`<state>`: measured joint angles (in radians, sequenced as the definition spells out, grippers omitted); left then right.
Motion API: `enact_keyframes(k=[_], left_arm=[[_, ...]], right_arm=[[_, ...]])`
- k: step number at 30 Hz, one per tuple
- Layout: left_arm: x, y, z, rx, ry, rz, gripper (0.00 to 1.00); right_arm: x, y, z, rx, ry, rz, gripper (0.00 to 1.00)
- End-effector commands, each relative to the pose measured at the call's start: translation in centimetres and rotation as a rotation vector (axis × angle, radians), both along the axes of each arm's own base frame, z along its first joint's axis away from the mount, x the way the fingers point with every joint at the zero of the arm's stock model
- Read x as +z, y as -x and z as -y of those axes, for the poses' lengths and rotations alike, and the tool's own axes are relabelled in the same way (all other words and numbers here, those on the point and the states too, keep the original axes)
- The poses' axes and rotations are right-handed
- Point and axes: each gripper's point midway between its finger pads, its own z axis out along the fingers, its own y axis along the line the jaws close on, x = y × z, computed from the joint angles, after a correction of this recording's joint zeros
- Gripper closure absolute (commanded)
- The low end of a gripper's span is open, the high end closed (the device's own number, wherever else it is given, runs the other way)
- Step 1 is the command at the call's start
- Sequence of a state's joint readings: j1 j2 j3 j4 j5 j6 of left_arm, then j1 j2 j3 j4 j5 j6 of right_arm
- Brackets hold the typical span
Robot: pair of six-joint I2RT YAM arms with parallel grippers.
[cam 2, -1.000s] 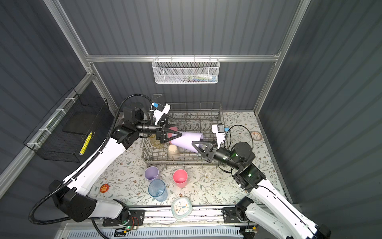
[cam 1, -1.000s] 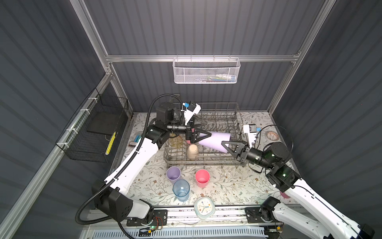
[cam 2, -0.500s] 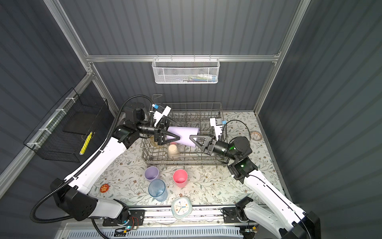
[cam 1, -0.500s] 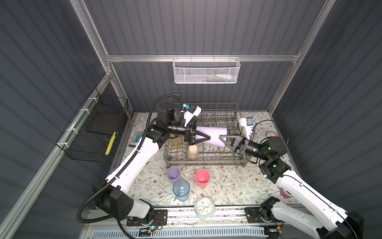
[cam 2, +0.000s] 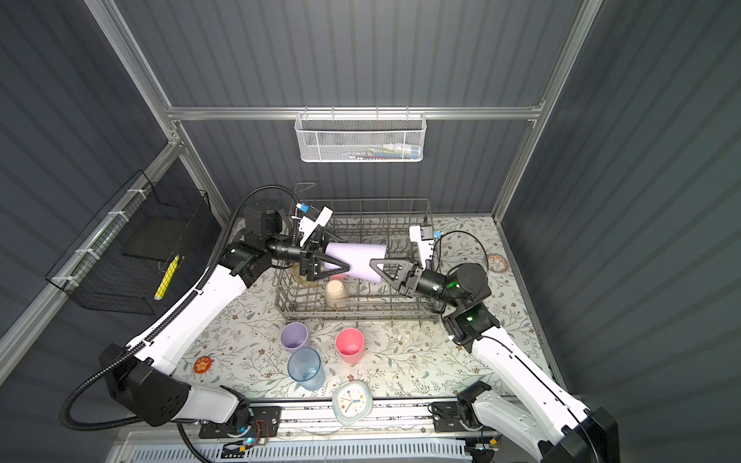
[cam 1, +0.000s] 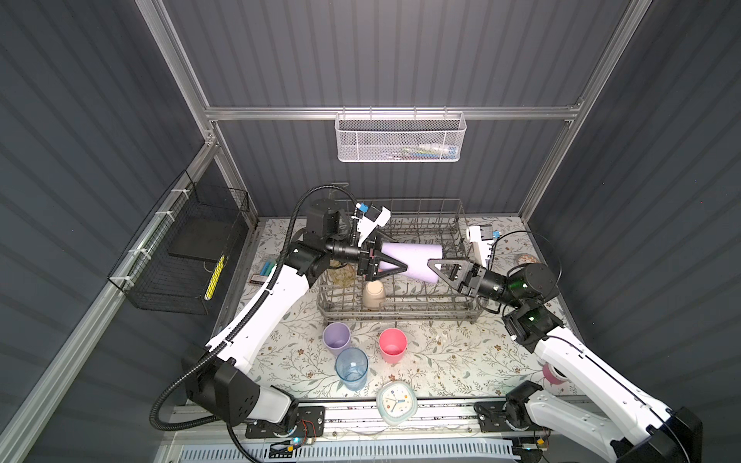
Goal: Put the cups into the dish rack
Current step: 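Close the left gripper on the purple cup's base while the right gripper holds, then open the right gripper and withdraw while the left gripper holds the purple cup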
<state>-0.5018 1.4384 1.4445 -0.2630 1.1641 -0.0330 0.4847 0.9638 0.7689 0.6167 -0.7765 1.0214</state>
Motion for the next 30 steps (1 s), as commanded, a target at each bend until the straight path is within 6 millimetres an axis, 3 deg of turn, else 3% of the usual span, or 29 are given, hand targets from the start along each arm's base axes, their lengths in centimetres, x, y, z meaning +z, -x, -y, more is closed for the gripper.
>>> enact_keyframes(k=[1, 17, 24, 30], left_arm=[[0.3, 0.4, 0.0, -0.032, 0.005, -0.007, 0.18], [0.7, 0.5, -0.1, -0.030, 0.015, 0.014, 0.30], [0.7, 0.1, 0.0, -0.009, 0.012, 0.020, 0.31], [0.8, -0.2, -0.1, 0.026, 0.006, 0.035, 0.32]], right_arm=[[2.2, 0.3, 0.6, -0.018, -0.041, 0.072, 1.00], [1.5, 0.2, 0.4, -0.002, -0.033, 0.053, 0.97], [0.9, 0.5, 0.6, -0.011, -0.005, 0.051, 0.80], [0.3, 0.6, 2.4, -0.121, 0.070, 0.062, 0.65]])
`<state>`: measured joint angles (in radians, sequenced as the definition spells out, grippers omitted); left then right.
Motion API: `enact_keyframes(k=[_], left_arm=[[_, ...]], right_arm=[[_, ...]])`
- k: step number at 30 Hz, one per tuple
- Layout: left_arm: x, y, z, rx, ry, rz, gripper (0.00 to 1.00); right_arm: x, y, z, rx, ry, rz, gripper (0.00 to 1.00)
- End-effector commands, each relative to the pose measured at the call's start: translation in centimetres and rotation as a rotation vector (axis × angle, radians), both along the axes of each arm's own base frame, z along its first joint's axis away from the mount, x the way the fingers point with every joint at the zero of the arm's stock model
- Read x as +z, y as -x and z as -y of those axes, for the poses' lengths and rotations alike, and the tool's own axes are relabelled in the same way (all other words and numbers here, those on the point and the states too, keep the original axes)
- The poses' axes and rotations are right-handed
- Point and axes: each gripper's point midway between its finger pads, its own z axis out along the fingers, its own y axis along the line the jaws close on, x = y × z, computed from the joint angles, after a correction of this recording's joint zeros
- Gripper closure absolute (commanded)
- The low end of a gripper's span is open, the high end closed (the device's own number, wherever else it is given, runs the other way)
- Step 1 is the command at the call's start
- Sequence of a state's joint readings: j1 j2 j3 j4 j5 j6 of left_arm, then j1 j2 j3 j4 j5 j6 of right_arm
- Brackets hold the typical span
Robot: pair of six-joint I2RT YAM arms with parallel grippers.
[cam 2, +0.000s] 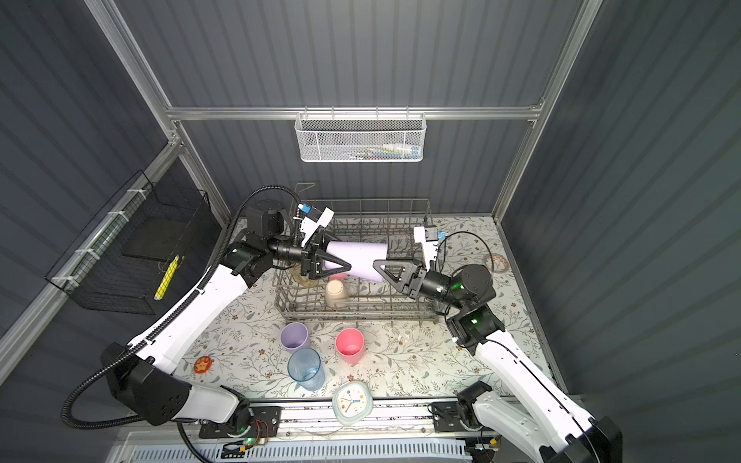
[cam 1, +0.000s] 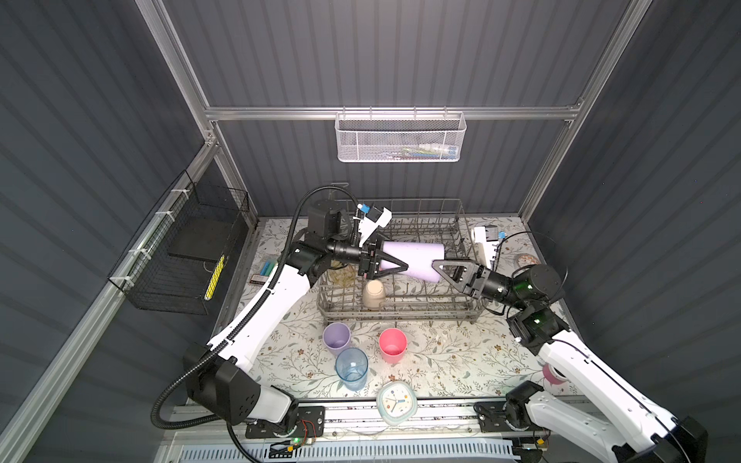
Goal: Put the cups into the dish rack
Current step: 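Open the right gripper and withdraw while the left gripper holds the purple cup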
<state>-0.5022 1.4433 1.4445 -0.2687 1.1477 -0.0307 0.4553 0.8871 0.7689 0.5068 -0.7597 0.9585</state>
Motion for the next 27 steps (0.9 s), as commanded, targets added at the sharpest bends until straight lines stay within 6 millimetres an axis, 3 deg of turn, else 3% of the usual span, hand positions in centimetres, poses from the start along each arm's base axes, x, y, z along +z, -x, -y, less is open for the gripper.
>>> enact_keyframes(k=[1, 5, 8, 12, 15, 21, 27], left_arm=[[1.2, 0.0, -0.2, 0.018, 0.015, 0.043, 0.32], [1.2, -0.5, -0.2, 0.043, 0.007, 0.044, 0.32], [0.8, -1.3, -0.3, 0.083, -0.022, 0.050, 0.31], [-0.4, -3.6, -0.4, 0.198, -0.120, 0.056, 0.31], [-1.9, -6.2, -1.0, 0.320, -0.227, 0.068, 0.31], [-5.5, -10.6, -1.9, 0.480, -0.432, 0.051, 0.32], [-6.7, -12.8, -1.6, 0.524, -0.484, 0.039, 0.32]], right_arm=[[0.1, 0.1, 1.5, -0.093, 0.060, 0.035, 0.64], [-1.0, -0.2, 3.8, -0.244, 0.159, 0.010, 0.61], [-2.5, -1.0, 6.8, -0.437, 0.283, -0.044, 0.60], [-5.5, -1.8, 12.4, -0.744, 0.478, -0.159, 0.58], [-6.6, -1.6, 15.0, -0.861, 0.552, -0.190, 0.58], [-7.9, -1.5, 15.9, -0.903, 0.590, -0.208, 0.57], [-8.8, -2.0, 15.9, -0.907, 0.615, -0.227, 0.57]])
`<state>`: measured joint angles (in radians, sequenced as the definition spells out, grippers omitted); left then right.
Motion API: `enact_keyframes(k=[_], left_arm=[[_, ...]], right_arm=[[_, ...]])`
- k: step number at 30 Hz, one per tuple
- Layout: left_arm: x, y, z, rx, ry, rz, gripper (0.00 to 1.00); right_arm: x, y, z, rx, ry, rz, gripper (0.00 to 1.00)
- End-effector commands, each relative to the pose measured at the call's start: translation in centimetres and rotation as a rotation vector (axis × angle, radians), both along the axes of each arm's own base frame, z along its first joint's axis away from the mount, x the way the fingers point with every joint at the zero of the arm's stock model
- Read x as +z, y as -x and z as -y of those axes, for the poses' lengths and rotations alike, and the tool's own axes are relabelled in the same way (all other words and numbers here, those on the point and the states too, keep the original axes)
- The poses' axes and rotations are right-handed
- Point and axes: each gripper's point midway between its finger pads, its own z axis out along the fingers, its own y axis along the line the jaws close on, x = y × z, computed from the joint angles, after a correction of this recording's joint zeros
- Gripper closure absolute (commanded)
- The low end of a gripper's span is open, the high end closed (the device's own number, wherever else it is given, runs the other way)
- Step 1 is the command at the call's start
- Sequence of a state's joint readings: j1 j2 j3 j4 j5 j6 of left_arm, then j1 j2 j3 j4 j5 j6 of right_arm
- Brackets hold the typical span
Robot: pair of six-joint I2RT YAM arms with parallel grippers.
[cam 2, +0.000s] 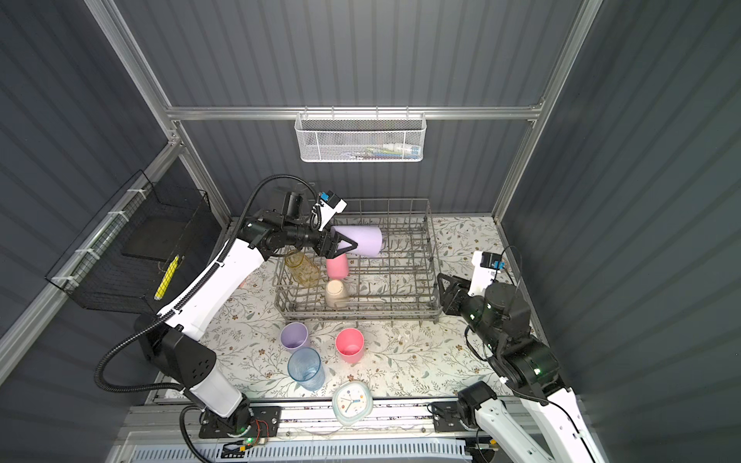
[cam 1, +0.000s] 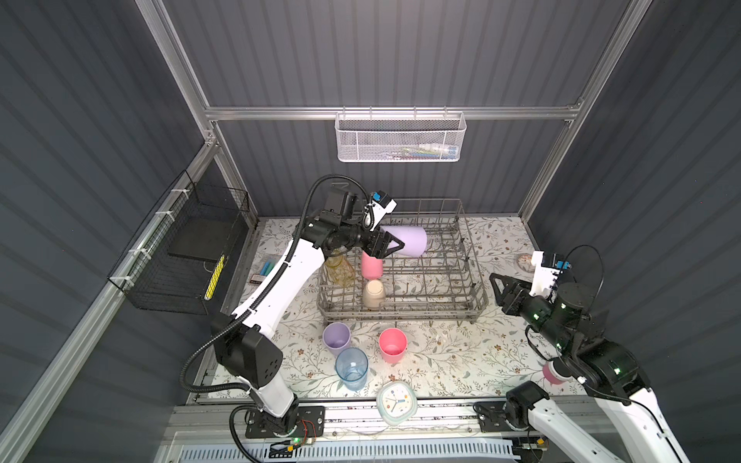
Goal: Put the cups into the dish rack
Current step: 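Open the right gripper and withdraw while the left gripper holds the purple cup, then lower the purple cup mouth-down into the rack with the left gripper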
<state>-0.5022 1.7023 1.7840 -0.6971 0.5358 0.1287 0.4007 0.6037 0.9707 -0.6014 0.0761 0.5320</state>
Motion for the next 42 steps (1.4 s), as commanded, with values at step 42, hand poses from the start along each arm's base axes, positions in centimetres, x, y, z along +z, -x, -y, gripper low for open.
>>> enact_keyframes(k=[42], left_arm=[[-10.9, -6.4, 4.1, 0.054, -0.401, -0.036, 0.32]], right_arm=[[-4.5, -2.1, -0.1, -0.004, 0.059, -0.118, 0.56]])
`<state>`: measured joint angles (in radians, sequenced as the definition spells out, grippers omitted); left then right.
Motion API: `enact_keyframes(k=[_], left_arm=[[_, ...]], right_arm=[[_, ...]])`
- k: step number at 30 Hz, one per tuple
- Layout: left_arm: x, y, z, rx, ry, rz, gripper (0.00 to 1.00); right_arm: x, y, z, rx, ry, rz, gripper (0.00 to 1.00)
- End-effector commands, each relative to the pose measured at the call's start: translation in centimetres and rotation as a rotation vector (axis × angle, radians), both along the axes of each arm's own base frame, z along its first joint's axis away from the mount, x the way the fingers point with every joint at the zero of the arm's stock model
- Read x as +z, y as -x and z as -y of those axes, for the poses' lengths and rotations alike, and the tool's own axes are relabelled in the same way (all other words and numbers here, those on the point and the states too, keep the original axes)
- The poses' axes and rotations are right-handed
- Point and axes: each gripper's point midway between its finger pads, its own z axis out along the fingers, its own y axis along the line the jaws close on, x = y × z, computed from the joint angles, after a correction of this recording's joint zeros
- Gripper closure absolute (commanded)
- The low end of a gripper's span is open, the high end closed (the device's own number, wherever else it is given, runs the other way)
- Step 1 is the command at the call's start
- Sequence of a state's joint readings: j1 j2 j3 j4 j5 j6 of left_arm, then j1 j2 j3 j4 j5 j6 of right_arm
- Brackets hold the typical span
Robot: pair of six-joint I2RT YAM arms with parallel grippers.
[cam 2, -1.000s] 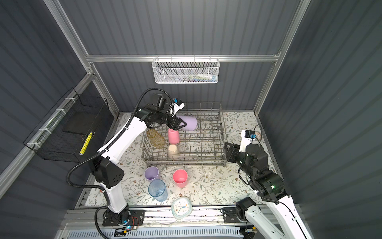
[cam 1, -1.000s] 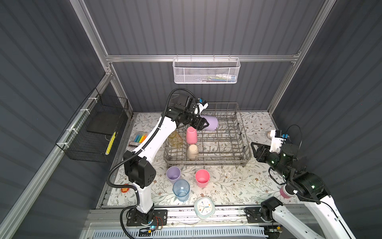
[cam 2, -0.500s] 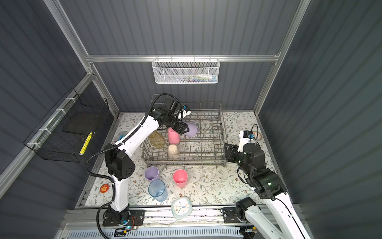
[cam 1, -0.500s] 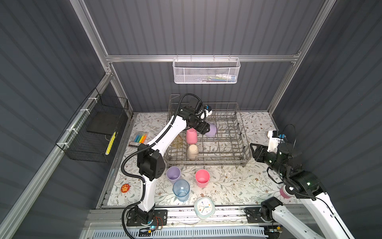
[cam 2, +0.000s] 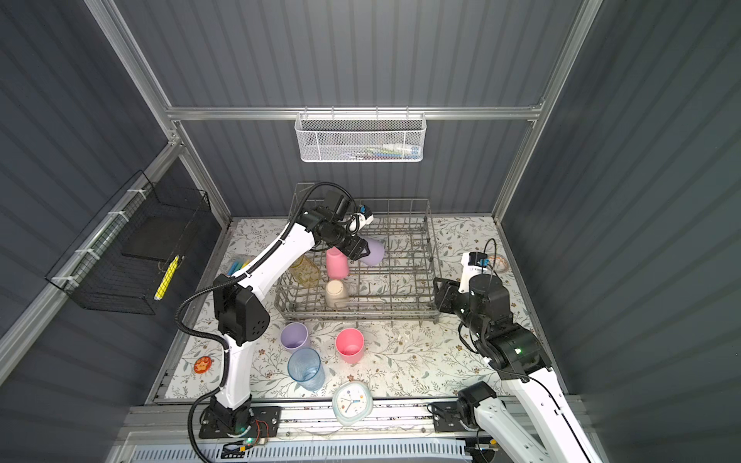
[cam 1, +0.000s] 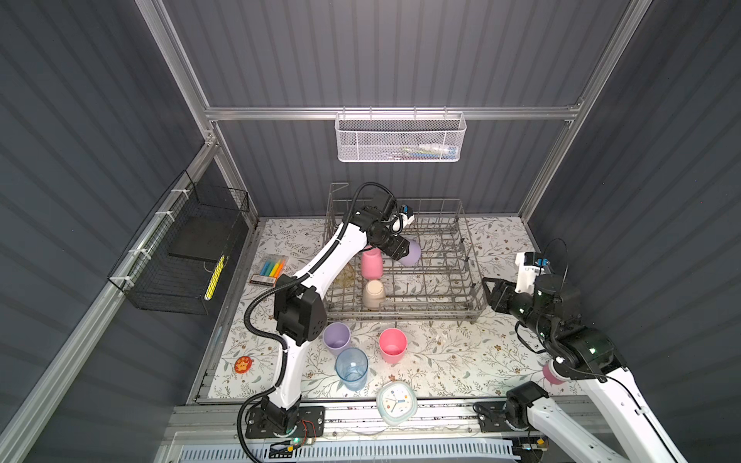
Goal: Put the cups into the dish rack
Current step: 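Lower the purple cup mouth-down into the rack with the left gripper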
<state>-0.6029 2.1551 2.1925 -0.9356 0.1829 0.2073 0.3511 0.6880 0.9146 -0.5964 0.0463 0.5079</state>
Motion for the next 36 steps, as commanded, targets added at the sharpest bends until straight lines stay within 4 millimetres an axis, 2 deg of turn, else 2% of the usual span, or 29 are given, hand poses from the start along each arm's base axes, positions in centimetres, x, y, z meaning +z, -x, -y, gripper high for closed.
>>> enact_keyframes(k=[1, 7, 12, 20, 28, 36], left_arm=[[0.2, 0.2, 0.6, -0.035, -0.011, 0.004, 0.32], [-1.1, -0.5, 1.1, -0.041, -0.069, 0.019, 0.32], [-2.7, -0.3, 0.8, -0.044, -0.144, 0.005, 0.32], [-3.1, -0.7, 1.1, -0.050, -0.202, 0.038, 0.32], [-4.4, -0.8, 1.3, -0.061, -0.253, 0.046, 0.31], [-5.0, -1.1, 1.7, -0.064, -0.298, 0.077, 0.26]], right_arm=[[-0.2, -0.2, -0.1, 0.006, 0.000, 0.002, 0.55], [-0.4, -0.4, -0.1, 0.007, -0.001, -0.006, 0.55], [-0.5, -0.7, -0.1, 0.011, -0.003, -0.012, 0.55], [-1.3, -1.2, -0.2, 0.013, -0.013, -0.031, 0.56], [-1.7, -1.3, -0.3, 0.017, -0.020, -0.043, 0.56], [-2.2, -1.4, -0.5, 0.027, -0.036, -0.055, 0.55]])
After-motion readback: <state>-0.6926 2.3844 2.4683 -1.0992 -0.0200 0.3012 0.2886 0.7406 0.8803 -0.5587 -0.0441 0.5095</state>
